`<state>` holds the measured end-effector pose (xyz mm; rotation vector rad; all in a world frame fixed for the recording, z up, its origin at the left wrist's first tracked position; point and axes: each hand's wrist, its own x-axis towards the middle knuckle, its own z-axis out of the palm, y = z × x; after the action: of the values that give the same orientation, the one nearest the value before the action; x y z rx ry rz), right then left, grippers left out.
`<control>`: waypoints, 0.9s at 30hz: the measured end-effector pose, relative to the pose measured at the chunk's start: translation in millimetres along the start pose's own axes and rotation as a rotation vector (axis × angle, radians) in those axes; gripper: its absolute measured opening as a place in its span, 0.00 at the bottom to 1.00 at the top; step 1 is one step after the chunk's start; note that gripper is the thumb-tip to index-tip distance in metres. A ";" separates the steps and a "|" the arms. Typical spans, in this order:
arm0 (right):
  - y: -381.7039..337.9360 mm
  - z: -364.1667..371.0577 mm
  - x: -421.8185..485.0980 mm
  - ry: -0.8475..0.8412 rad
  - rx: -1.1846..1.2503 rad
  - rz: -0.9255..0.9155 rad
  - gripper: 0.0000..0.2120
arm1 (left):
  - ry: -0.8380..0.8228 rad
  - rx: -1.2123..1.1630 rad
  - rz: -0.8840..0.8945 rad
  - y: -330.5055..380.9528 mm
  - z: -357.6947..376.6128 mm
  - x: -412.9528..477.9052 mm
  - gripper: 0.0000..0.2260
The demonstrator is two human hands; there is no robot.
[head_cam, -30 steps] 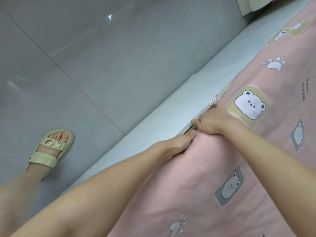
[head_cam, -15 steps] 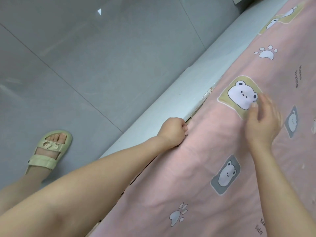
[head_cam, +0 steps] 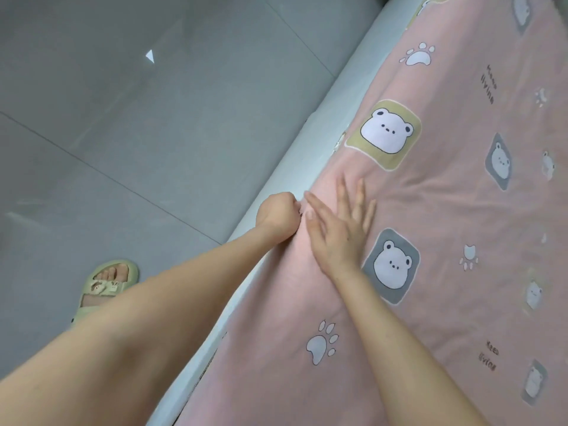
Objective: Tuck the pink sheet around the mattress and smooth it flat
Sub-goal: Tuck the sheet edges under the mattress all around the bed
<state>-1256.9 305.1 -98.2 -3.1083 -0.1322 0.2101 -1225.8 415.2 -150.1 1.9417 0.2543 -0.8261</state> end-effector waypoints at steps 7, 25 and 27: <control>-43.2 -9.8 -67.3 -0.178 -0.015 -0.326 0.21 | -0.140 -0.362 -0.184 -87.1 4.2 -124.3 0.11; -130.3 -17.9 -282.6 -0.548 0.014 -0.423 0.29 | -0.199 -0.469 -0.376 -228.6 30.0 -340.2 0.12; -136.1 -23.3 -288.0 -0.581 0.115 -0.411 0.21 | -0.196 -0.488 -0.409 -236.1 27.4 -352.9 0.10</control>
<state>-1549.4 415.4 -32.7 -2.7235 -0.7217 1.0437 -1619.1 568.8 -97.7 1.3580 0.6826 -1.0928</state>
